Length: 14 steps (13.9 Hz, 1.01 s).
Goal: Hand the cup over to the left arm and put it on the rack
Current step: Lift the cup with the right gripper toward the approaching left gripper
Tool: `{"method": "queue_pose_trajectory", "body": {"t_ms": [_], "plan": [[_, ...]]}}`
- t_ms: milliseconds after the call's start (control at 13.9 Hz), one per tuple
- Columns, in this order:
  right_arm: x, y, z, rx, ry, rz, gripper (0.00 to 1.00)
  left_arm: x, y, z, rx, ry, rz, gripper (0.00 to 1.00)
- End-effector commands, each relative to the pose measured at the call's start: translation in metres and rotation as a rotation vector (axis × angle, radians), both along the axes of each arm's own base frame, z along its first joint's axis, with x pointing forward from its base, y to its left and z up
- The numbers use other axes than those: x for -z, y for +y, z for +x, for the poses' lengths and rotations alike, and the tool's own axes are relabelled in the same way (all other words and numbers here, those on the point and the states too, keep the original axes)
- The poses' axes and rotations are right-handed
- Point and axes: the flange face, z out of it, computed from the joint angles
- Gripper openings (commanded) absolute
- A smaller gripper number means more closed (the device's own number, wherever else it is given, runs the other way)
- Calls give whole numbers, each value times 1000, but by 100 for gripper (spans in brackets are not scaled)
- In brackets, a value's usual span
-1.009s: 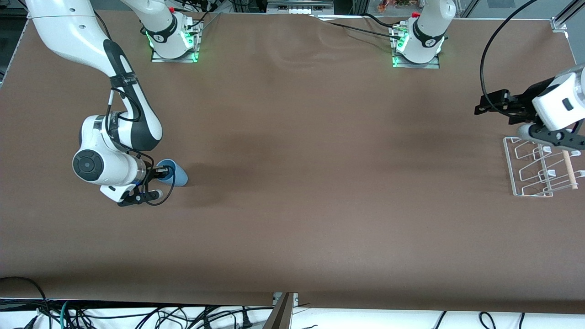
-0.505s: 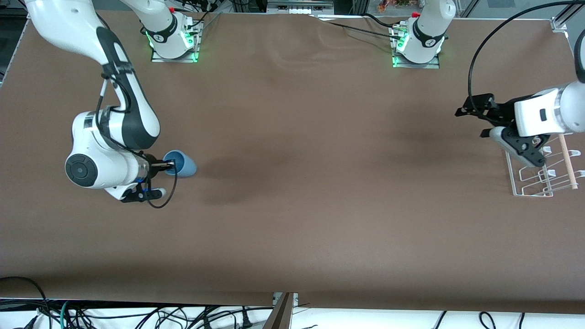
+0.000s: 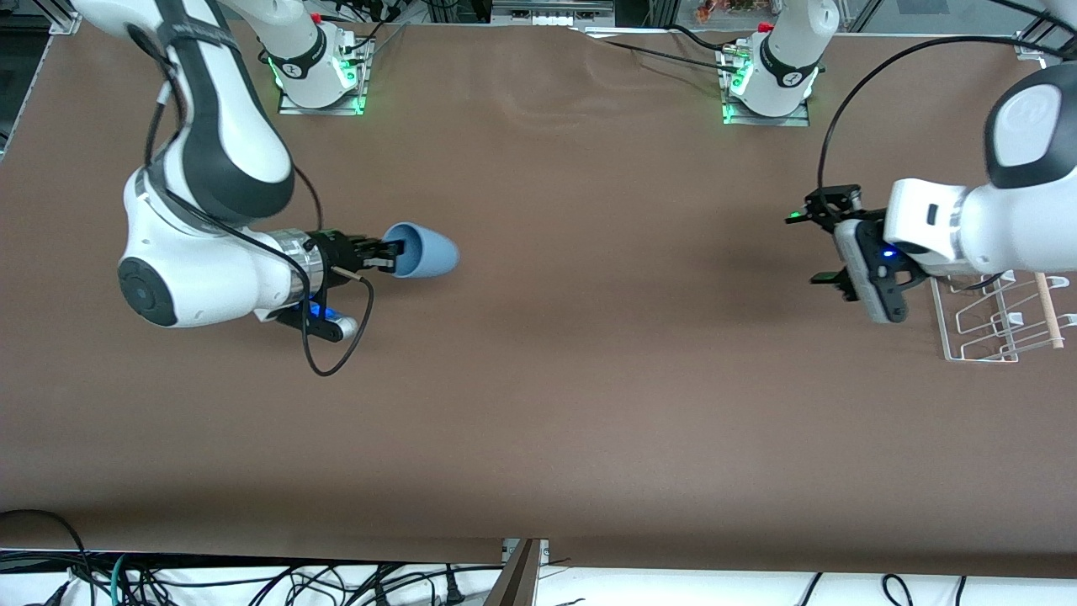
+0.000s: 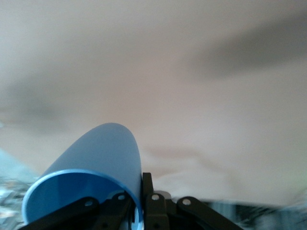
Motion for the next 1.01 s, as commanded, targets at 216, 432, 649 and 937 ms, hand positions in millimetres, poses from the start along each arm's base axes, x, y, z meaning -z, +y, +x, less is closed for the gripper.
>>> {"method": "queue_pose_trajectory", "body": {"t_ms": [216, 432, 649, 937], "plan": [[-43, 102, 2, 472, 230, 101, 0, 9, -67, -8, 163, -126, -134, 100], [-35, 149, -2, 640, 326, 146, 0, 8, -98, -12, 198, -171, -158, 100], [-28, 181, -3, 811, 393, 176, 0, 1, -130, -17, 228, -220, -178, 100], [-32, 195, 10, 906, 481, 175, 0, -9, -155, -18, 265, -316, -185, 100]]}}
